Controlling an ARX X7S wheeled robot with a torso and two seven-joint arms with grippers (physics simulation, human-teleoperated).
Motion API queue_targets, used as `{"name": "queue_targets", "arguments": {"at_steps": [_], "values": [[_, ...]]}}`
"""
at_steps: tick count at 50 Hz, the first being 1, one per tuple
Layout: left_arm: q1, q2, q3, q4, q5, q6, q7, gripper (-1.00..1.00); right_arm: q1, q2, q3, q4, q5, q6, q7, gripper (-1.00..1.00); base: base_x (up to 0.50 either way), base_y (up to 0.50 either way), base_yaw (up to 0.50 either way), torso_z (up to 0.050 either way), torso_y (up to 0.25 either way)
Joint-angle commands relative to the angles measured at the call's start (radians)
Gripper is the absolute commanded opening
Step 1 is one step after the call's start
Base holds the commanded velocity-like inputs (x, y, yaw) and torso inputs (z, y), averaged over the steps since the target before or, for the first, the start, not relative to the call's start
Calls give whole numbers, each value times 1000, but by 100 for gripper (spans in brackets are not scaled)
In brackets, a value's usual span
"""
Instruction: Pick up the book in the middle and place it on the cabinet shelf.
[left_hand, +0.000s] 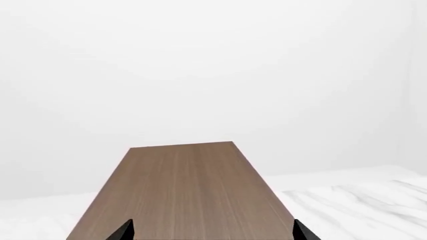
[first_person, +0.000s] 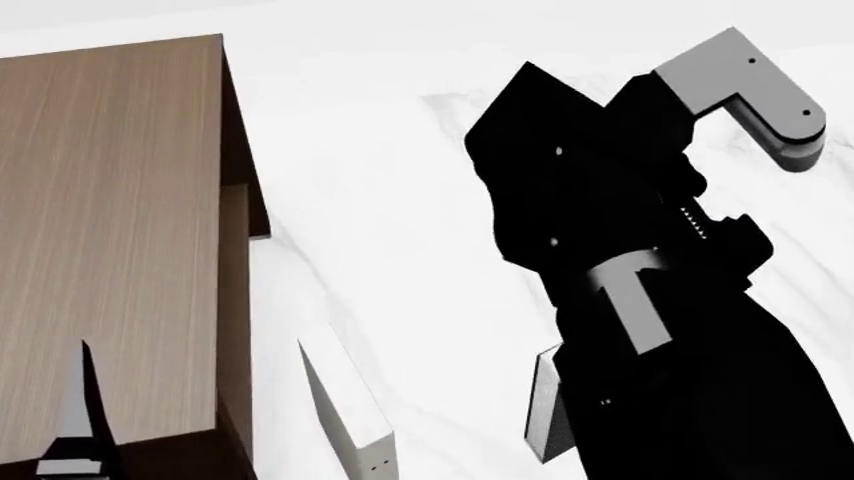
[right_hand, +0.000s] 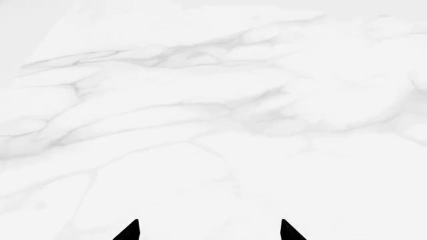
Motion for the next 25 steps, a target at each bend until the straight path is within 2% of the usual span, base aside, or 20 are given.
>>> {"name": "queue_targets", "arguments": {"at_steps": [1, 25], "values": [[4, 16, -26, 1, -15, 17, 37, 100, -34, -15, -57, 14, 115, 29, -52, 100, 0, 0, 0, 0, 0], [0, 5, -22, 3, -34, 25, 27, 100, -83, -16, -204, 0, 320, 56, -158, 100, 0, 0, 0, 0, 0]]}}
